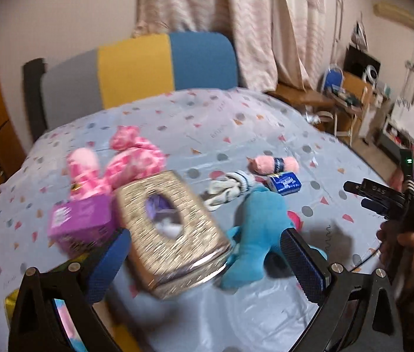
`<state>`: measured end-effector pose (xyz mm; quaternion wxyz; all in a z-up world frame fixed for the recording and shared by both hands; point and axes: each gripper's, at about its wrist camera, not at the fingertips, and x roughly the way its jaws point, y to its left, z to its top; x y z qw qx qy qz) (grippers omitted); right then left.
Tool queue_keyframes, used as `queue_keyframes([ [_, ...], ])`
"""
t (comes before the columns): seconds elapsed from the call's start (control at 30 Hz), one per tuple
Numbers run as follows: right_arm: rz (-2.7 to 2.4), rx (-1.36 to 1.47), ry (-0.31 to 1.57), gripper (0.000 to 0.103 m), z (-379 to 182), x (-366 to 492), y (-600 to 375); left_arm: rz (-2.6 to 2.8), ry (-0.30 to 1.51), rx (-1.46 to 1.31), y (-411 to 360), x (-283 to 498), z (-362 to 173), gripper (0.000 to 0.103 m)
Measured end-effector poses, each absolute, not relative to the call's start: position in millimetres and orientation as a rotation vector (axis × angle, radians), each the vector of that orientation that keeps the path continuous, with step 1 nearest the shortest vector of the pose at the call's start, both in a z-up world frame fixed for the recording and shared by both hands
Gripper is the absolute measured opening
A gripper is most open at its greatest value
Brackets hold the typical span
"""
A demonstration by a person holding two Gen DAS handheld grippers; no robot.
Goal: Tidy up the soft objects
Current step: 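Move both tools back over the white gloves and pink dishcloth roll, then grasp the white gloves with the left tool while the right grasps the pink dishcloth roll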
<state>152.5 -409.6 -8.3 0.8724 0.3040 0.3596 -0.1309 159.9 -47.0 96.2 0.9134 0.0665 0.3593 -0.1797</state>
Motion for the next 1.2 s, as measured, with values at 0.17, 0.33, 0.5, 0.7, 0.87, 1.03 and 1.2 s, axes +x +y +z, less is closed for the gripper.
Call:
queue_keyframes([
  [0.17,-0.235,0.668,0.775,0.085,-12,153,-410,-0.397,0.794,0.265,-108,208,87,0.096],
  [0.33,-0.191,0.685,0.78,0.085,-13,156,-407,-0.409,0.881,0.299,-149,263,66,0.09],
  [0.5,-0.15,0.717,0.787,0.085,-15,157,-407,-0.396,0.965,0.326,-180,311,32,0.09],
  [0.7,-0.102,0.741,0.794,0.085,-17,160,-405,-0.353,1.055,0.378,-209,352,-10,0.093],
  [0.87,-0.08,0.757,0.8,0.085,-18,161,-404,-0.31,1.125,0.386,-221,379,-40,0.093],
  [1.03,-0.073,0.763,0.804,0.085,-19,161,-404,-0.314,1.207,0.28,-215,397,-66,0.052],
  [1.2,-0.085,0.767,0.806,0.085,-20,161,-406,-0.367,1.157,0.249,-215,382,-55,0.044],
])
